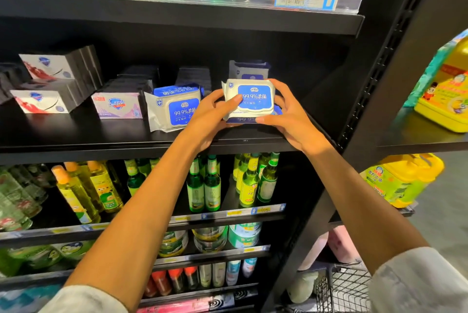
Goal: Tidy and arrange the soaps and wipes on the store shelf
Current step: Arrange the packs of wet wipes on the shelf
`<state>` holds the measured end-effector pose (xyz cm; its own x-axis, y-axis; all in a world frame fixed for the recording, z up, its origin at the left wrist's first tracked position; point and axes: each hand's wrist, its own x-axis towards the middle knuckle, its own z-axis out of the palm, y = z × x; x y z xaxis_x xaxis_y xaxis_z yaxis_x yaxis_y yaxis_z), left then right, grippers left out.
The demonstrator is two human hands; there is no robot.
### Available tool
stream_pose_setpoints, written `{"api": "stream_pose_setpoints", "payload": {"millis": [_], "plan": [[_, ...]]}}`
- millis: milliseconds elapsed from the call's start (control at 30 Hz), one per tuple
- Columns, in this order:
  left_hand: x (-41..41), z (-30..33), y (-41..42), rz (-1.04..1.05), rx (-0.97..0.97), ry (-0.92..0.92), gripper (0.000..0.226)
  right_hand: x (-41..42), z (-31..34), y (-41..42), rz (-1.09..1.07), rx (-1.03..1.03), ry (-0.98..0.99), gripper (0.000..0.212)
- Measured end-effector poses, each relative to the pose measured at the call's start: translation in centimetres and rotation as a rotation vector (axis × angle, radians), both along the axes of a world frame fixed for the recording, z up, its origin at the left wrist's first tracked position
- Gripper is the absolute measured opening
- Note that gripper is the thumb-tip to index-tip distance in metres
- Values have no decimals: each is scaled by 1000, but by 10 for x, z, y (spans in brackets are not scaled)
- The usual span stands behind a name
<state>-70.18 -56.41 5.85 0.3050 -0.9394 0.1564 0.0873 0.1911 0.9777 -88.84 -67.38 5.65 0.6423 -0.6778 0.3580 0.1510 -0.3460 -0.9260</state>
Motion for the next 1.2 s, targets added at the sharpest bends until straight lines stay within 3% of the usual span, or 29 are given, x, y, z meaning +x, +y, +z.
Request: {"api": "stream_pose_setpoints", "payload": {"millis": [133, 200, 333, 500, 633, 833, 1033, 1200], "plan": [[3, -4, 0, -23, -118, -29, 91, -2, 1, -2, 12, 70, -15, 78], [5, -6, 2, -57, -184, -94, 99, -2, 1, -2, 29, 107, -20, 74], [4, -8, 9, -83, -191, -177, 76, -1, 3, -2, 33, 127, -2, 69], [1, -10, 10, 8, -171, -138, 59, 0, 3, -2, 48, 127, 9, 67], [4, -9, 8, 30, -171, -94, 52, 0, 2, -2, 36, 101, -2, 81], [3, -6, 8, 47, -148, -25, 46, 1, -2, -5, 8, -37, 25, 92], [2, -4, 10, -16, -107, -28, 44, -3, -4, -2, -40, -138, 3, 70], [2, -4, 11, -84, -129, -89, 64, -3, -3, 0, -88, -93, -58, 57]]}}
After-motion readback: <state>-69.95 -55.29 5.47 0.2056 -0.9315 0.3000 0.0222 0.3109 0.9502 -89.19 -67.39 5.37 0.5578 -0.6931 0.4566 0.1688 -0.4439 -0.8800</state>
